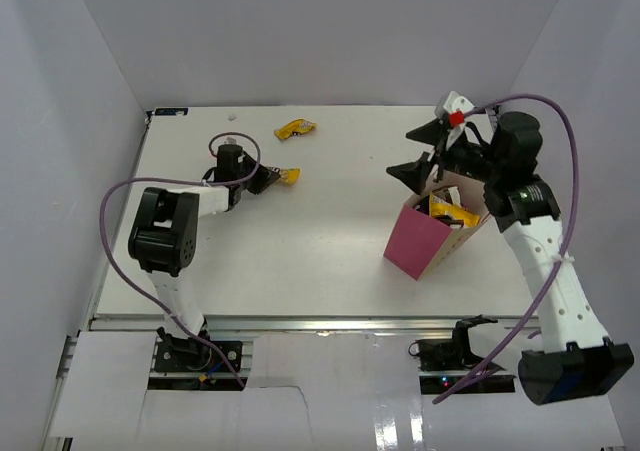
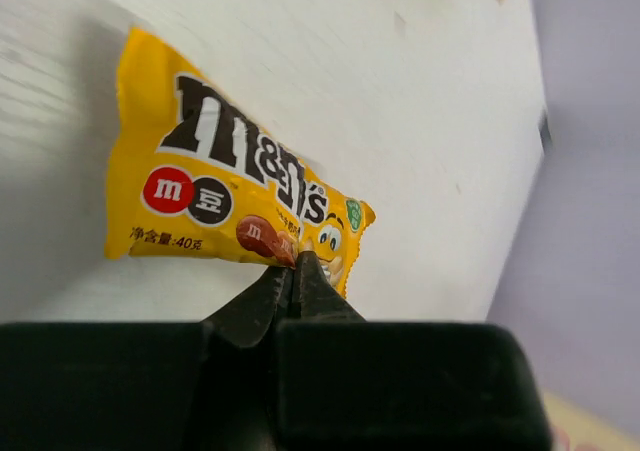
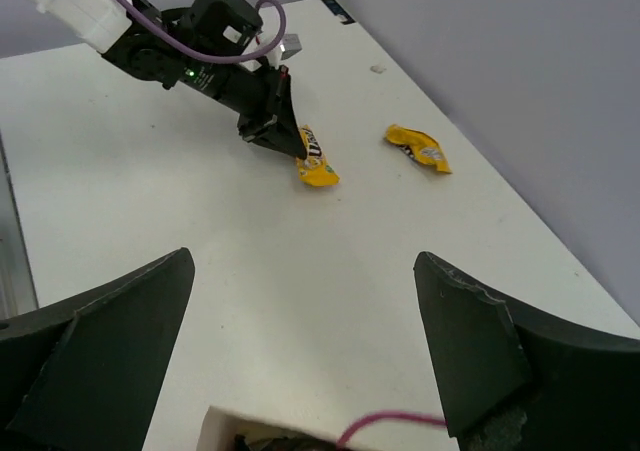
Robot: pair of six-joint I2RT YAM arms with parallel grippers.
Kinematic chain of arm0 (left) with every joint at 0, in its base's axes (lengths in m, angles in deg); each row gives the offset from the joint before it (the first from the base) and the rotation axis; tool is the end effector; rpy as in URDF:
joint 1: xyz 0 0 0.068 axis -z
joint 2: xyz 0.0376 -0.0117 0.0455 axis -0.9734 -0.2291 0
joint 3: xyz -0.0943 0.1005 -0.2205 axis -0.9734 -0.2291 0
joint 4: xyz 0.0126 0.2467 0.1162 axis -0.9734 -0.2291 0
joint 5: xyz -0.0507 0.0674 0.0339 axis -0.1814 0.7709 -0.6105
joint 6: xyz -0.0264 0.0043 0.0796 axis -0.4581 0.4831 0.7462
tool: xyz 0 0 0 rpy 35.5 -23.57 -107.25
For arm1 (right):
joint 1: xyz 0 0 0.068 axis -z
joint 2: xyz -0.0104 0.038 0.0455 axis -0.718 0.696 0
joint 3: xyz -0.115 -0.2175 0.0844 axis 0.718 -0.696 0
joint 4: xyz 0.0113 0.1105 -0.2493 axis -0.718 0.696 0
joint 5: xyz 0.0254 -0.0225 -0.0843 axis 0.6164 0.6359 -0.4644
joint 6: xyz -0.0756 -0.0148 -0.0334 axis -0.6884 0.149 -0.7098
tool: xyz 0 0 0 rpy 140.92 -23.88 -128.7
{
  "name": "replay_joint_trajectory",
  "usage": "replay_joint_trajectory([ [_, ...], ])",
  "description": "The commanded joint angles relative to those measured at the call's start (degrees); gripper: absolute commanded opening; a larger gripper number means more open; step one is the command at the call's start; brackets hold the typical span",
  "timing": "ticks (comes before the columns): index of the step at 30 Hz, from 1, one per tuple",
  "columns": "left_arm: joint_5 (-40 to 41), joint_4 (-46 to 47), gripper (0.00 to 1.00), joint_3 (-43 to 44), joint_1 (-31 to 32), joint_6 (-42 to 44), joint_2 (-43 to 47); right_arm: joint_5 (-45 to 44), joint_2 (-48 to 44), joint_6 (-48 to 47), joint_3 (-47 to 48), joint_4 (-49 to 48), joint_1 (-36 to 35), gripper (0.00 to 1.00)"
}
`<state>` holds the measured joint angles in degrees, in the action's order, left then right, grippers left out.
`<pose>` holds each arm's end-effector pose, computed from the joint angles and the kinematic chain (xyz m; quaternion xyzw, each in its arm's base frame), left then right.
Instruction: Place the snacks into the paper bag
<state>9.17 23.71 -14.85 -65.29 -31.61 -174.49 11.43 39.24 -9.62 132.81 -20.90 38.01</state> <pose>0.4367 -0.1022 0.1012 -0.3403 0.8289 -0.3243 0.3033 0.2468 0.0895 0.4240 -0.4104 0.5918 0.2524 0.6462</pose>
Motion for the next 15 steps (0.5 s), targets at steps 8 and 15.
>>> replay_joint_trajectory([
  [8,-27.6,25.8,0.0,-20.5,-0.5,14.5,20.7,-15.4,22.7,20.9,16.5,7.7,-19.8,0.88],
  [15,-34.5,27.6,0.0,-25.8,0.4,15.4,31.9,-19.4,31.8,37.8,17.9,2.9,-23.8,0.89],
])
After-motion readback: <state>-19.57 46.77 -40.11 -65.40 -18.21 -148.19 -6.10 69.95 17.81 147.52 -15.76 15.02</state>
